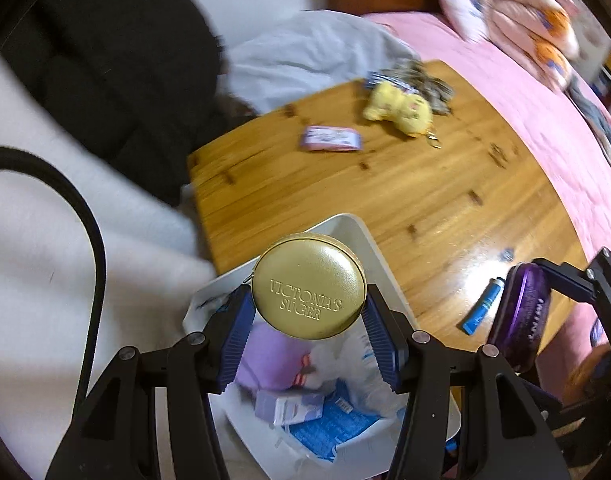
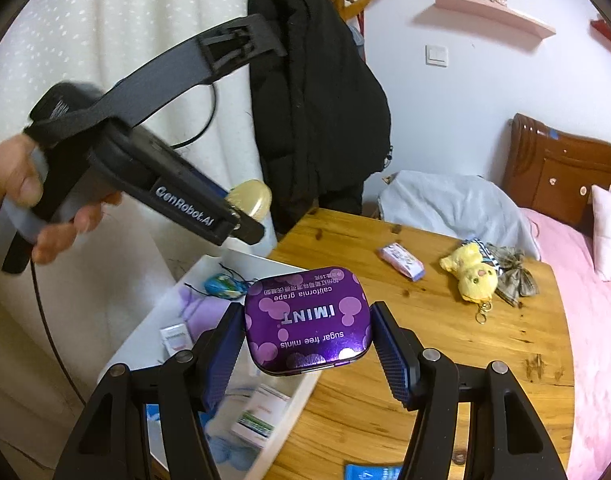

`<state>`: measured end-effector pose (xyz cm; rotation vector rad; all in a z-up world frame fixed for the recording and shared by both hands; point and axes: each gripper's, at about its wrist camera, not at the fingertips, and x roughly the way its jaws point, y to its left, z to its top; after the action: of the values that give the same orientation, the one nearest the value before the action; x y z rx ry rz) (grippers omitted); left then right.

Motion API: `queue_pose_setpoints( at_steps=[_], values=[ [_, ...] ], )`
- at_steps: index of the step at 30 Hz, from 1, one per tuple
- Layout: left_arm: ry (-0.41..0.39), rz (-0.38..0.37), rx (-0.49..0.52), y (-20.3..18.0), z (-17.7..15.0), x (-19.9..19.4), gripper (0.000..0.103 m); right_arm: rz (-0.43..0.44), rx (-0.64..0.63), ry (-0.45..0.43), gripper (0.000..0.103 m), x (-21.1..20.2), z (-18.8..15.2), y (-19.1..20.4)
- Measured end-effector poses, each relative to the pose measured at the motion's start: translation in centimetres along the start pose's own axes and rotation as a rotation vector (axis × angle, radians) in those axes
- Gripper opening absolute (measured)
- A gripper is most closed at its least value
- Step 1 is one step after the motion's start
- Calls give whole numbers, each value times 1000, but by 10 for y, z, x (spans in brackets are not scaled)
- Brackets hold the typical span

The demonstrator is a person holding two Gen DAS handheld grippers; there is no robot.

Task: Organize objects
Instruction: 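Carry the mint tin and gold compact over the tray with both tools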

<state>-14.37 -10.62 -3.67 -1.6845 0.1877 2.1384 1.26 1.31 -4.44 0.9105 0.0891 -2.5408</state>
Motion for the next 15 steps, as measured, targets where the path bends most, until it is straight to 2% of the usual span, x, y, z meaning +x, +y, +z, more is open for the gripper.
queue_pose_setpoints(
  at_steps=[8, 15],
  values=[
    [-45, 31, -187, 36, -43, -11, 59, 24, 10, 45, 64, 14, 8, 22],
    [-66, 31, -294, 54, -70, -11, 59, 36, 7, 84, 64, 29, 10, 41]
  ],
)
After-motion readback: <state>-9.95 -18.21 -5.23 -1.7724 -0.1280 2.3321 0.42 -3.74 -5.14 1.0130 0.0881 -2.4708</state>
